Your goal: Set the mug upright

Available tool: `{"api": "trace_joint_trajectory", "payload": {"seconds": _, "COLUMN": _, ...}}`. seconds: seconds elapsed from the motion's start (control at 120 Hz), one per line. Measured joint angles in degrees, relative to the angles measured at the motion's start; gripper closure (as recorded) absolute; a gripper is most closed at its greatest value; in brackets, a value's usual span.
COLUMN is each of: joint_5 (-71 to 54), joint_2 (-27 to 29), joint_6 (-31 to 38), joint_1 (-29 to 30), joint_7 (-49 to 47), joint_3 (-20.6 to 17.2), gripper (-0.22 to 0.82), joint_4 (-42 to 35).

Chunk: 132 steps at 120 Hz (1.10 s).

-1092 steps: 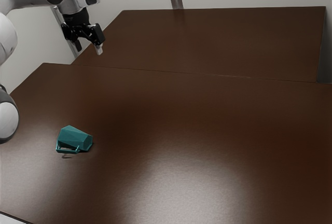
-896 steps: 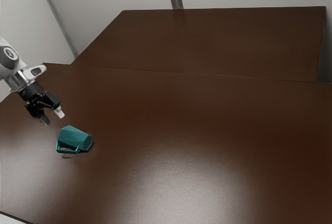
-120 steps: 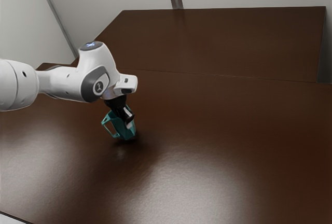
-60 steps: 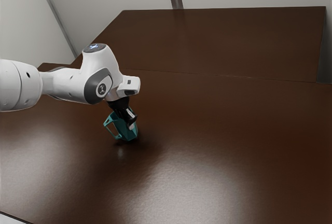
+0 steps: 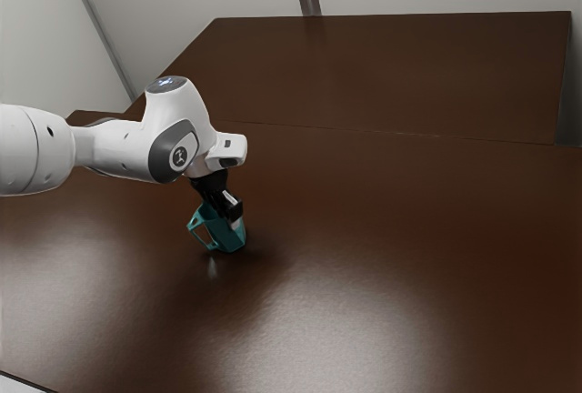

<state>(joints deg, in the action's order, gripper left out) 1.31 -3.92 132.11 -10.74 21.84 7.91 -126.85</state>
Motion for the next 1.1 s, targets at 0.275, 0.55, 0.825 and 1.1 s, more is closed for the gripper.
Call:
{"api": "trace_joint_trajectory", "payload": {"seconds": 0.275, "joint_5": 0.1, "joint_2": 0.0, "joint_6": 0.1, "joint_1": 0.0, "joint_7": 0.1, "joint_3": 0.0, "gripper": 0.42, "joint_4": 0.0}}
{"api": "trace_joint_trajectory", "payload": {"seconds": 0.55, "joint_5": 0.1, "joint_2": 0.3, "joint_6": 0.1, "joint_1": 0.0, "joint_7": 0.2, "joint_3": 0.0, "gripper": 0.35, "joint_4": 0.2}}
{"api": "trace_joint_trajectory", "payload": {"seconds": 0.825, "joint_5": 0.3, "joint_2": 2.2, "joint_6": -0.2, "joint_1": 0.0, "joint_7": 0.2, "joint_3": 0.0, "gripper": 0.33, "joint_4": 0.4}}
{"api": "trace_joint_trajectory", "payload": {"seconds": 1.1, "joint_5": 0.5, "joint_2": 5.1, "joint_6": -0.8, "joint_1": 0.4, "joint_7": 0.2, "joint_3": -0.5, "gripper": 0.31, "joint_4": 0.4}}
